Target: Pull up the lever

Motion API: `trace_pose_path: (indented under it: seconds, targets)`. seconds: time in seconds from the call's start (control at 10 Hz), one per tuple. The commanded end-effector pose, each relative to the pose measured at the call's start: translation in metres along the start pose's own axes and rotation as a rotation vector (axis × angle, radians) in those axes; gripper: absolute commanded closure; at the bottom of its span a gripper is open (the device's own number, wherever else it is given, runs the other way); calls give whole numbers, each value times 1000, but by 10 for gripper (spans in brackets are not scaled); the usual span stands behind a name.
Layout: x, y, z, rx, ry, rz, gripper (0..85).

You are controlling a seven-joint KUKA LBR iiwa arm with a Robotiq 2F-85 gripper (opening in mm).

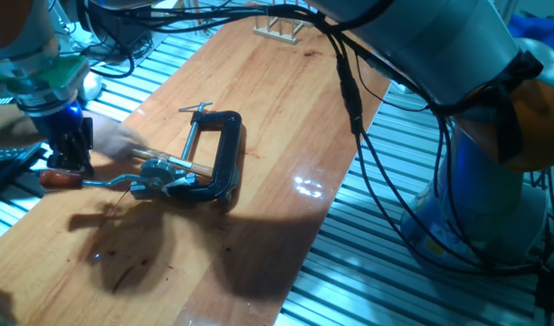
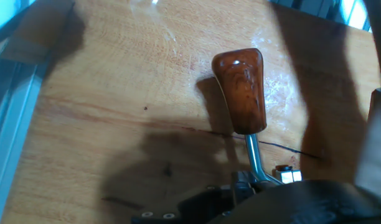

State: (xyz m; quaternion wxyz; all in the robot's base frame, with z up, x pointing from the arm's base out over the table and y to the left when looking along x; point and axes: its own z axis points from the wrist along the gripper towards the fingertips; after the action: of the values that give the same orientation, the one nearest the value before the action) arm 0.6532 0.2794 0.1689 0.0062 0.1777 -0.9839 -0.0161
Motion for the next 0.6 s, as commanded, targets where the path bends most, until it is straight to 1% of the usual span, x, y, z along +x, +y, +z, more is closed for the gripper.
trace_pose_path:
  seconds: [0.0,0.1,0.2,0.3,0.4,0.5]
  targets:
    - [0,0,0,12,0,-10,850]
    - [-1,0,0,12,0,-19,850]
    - [-1,-1,0,22,4,-31,850]
    - [0,-2,0,23,4,-36,850]
    - [1,-3,-1,15,4,-37,850]
    - [1,-4,-1,24,6,-54,850]
